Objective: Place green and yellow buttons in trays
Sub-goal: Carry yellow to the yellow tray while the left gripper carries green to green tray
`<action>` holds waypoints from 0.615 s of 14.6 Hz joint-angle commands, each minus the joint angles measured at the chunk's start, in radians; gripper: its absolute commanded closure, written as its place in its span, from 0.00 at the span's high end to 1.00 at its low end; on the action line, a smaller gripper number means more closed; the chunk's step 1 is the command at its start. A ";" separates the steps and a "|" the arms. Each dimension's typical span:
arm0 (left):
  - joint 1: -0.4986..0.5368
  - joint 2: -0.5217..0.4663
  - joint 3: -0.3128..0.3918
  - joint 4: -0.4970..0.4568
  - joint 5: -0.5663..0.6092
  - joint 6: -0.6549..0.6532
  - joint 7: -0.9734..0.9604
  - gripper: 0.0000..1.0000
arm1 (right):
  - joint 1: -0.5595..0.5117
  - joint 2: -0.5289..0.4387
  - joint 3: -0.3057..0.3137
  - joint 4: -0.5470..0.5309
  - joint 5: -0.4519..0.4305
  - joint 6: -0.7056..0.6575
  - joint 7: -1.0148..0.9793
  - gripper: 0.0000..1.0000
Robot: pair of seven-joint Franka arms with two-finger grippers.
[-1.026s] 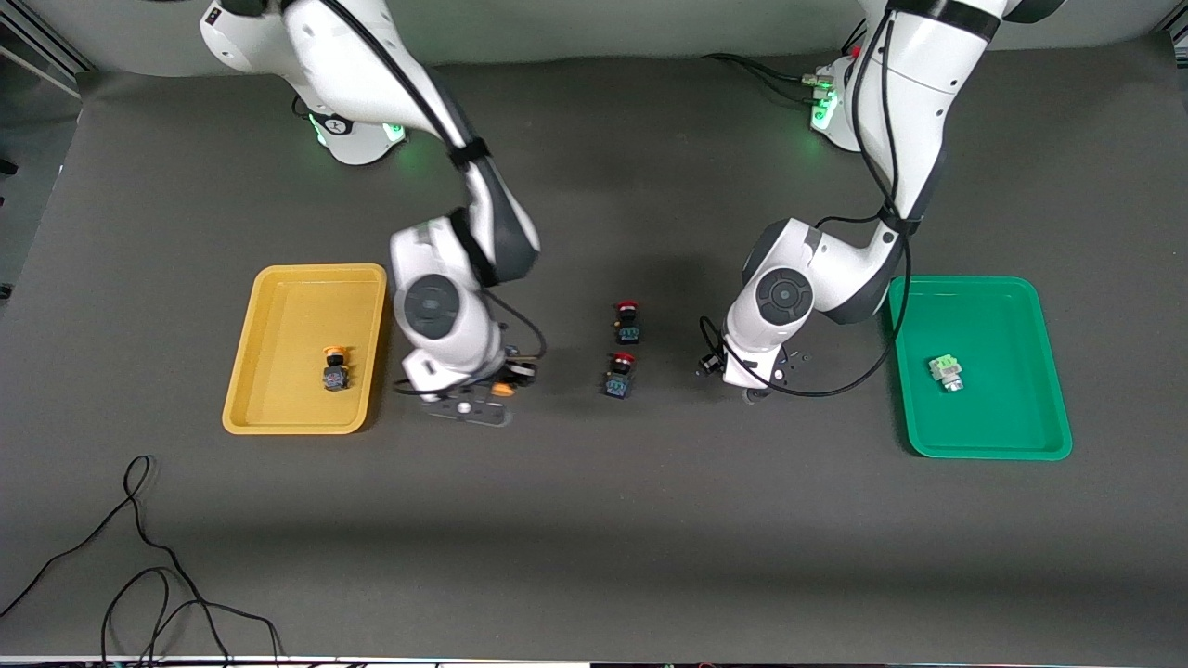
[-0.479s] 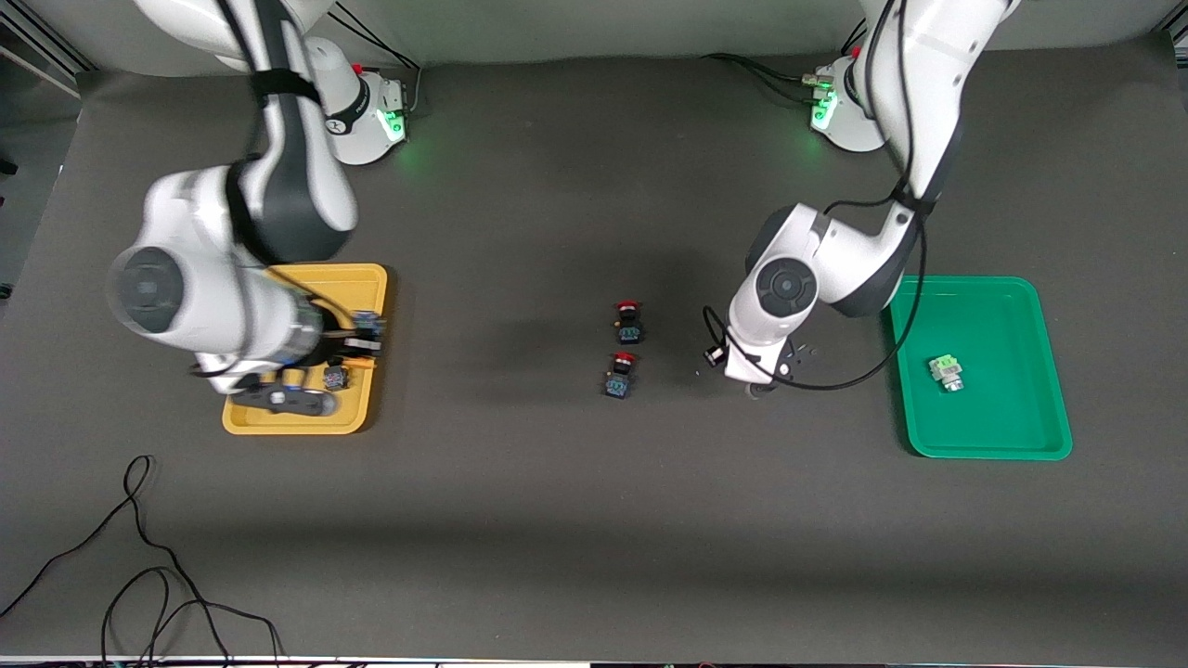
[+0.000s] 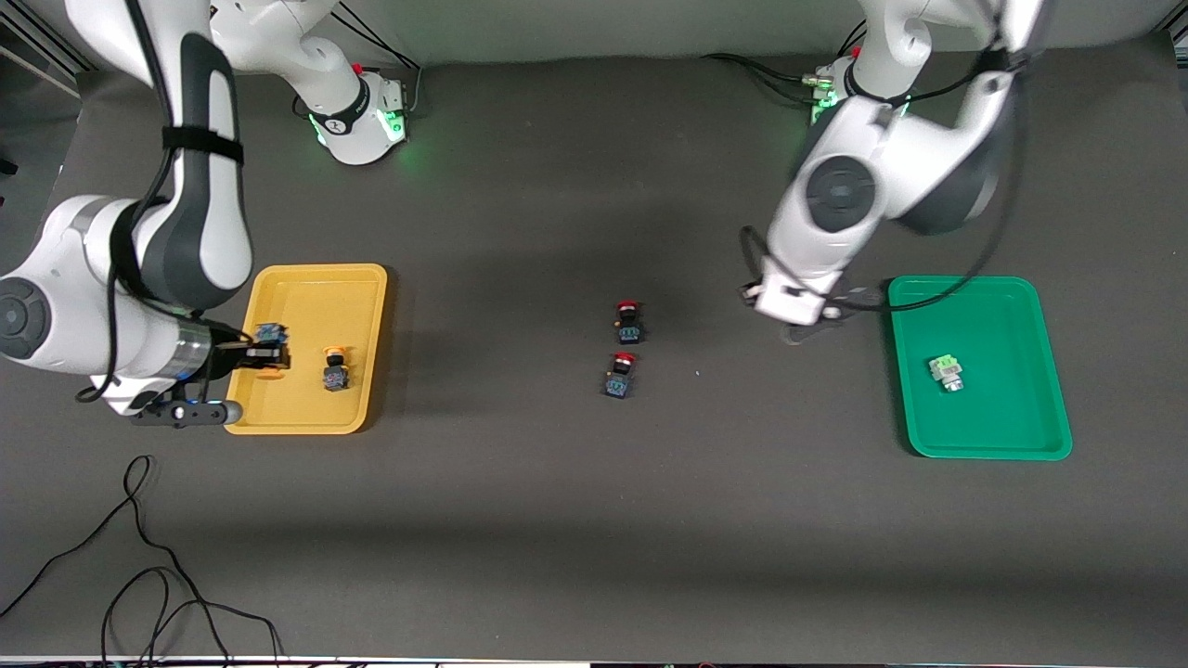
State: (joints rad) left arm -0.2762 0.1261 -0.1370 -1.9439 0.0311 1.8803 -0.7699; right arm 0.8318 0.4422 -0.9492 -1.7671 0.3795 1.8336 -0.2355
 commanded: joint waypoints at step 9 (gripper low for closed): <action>0.592 0.200 0.013 -0.030 0.139 0.206 0.767 0.26 | -0.028 0.091 0.029 -0.367 0.161 0.570 -0.353 0.00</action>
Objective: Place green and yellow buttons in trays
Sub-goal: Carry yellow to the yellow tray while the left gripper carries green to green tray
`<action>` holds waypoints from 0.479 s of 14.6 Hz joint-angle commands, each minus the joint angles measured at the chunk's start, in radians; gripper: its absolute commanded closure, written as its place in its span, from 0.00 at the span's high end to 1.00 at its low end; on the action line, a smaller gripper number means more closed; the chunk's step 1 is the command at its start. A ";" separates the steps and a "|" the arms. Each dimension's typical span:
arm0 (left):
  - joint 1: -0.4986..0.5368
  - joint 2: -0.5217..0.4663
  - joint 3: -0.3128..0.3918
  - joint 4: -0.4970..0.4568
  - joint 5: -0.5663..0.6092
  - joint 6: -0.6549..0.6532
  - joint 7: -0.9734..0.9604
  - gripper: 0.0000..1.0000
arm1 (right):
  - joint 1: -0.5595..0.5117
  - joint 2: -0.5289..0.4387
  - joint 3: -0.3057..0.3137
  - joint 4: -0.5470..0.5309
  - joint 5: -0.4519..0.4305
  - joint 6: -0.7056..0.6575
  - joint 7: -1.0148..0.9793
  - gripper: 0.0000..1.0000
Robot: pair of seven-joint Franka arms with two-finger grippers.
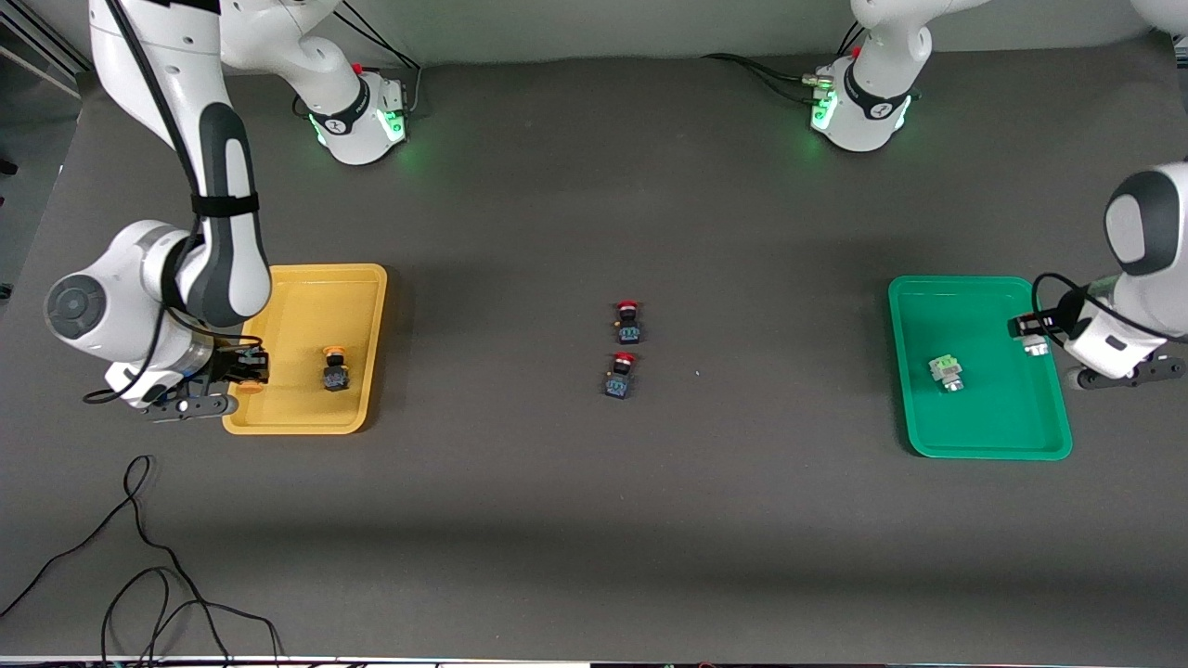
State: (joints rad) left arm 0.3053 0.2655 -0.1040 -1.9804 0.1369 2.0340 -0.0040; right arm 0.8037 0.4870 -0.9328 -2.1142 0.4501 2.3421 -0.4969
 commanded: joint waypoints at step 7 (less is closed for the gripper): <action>0.077 0.213 -0.013 0.011 0.095 0.268 0.001 0.56 | 0.019 0.171 0.017 -0.017 0.384 0.077 -0.305 0.39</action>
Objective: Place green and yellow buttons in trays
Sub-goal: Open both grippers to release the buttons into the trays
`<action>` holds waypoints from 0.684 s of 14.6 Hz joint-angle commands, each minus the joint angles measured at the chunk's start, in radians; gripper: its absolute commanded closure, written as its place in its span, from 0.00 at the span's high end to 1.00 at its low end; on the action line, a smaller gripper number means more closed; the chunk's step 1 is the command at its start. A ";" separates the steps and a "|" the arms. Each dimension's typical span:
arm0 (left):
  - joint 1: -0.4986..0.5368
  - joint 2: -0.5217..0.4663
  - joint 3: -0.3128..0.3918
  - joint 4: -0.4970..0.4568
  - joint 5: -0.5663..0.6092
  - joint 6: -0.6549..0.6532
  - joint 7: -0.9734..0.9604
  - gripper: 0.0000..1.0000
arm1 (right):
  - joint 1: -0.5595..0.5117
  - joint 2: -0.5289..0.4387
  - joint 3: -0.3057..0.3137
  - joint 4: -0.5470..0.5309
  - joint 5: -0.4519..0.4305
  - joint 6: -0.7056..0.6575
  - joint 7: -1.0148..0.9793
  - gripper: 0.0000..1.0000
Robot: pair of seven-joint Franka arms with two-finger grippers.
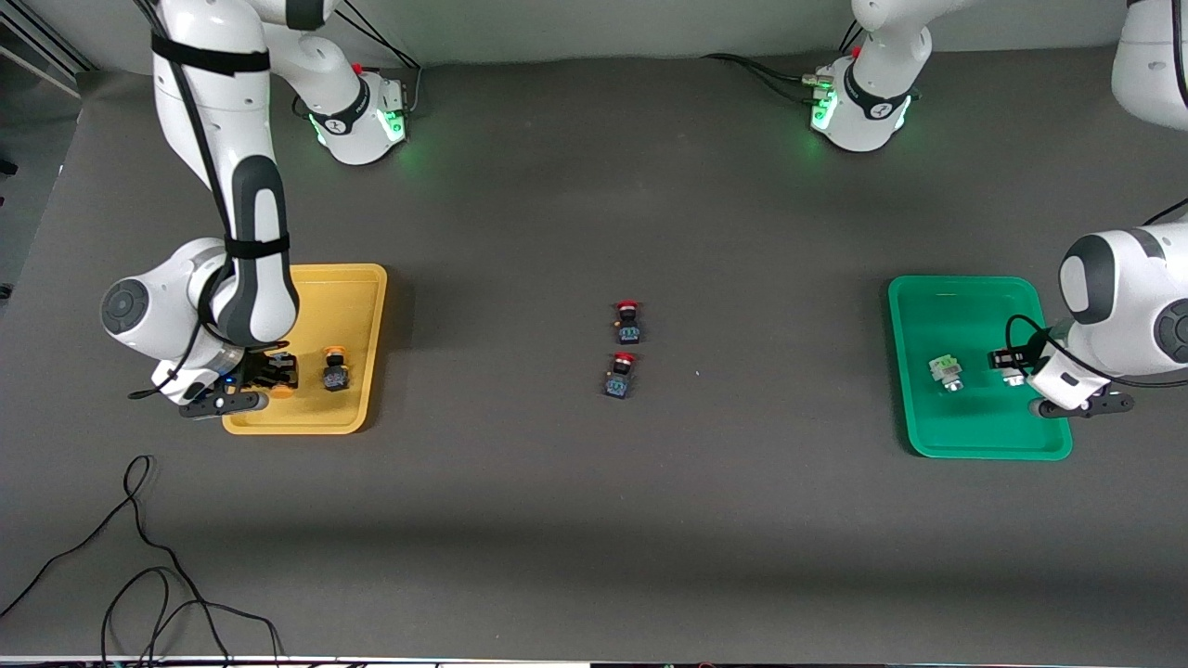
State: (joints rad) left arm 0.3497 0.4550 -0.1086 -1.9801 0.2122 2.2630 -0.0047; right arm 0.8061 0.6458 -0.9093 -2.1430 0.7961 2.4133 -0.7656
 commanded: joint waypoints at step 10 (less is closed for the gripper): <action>0.028 -0.022 -0.017 0.104 0.018 -0.099 0.049 0.99 | 0.120 -0.112 -0.320 0.272 -0.221 -0.532 0.116 1.00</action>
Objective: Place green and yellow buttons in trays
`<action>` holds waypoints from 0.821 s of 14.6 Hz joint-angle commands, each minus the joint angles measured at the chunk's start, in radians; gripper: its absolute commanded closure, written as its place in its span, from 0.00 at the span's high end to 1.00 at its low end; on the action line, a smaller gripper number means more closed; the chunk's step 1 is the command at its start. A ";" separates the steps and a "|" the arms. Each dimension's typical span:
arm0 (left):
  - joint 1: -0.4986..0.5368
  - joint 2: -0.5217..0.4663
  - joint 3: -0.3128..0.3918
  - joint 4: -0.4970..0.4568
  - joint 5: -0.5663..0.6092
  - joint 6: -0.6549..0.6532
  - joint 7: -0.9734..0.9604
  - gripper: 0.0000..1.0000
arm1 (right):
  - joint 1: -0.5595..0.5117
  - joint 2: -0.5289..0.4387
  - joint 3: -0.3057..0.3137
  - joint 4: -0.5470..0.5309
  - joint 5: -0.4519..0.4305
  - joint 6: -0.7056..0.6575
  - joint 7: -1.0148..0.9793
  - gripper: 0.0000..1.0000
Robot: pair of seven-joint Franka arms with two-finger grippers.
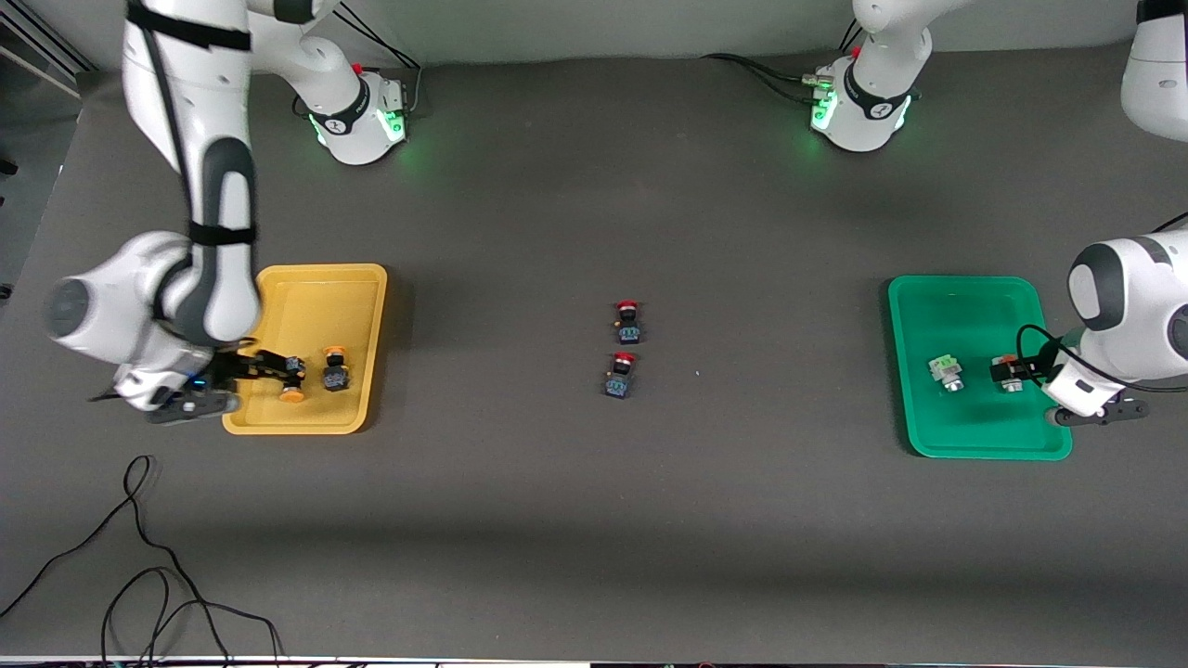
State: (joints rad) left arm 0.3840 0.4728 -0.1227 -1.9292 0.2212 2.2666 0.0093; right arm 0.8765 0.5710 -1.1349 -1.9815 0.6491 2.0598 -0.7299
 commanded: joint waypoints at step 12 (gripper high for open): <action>-0.017 -0.261 -0.205 0.483 -0.069 -0.835 0.060 0.99 | 0.051 -0.031 -0.365 0.718 -0.220 -0.831 0.235 1.00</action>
State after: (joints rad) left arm 0.3653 0.2383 -0.3184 -1.4690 0.1704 1.4740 0.0516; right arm 0.9341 0.5236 -1.5048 -1.2806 0.4544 1.2532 -0.5640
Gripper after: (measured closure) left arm 0.004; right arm 0.000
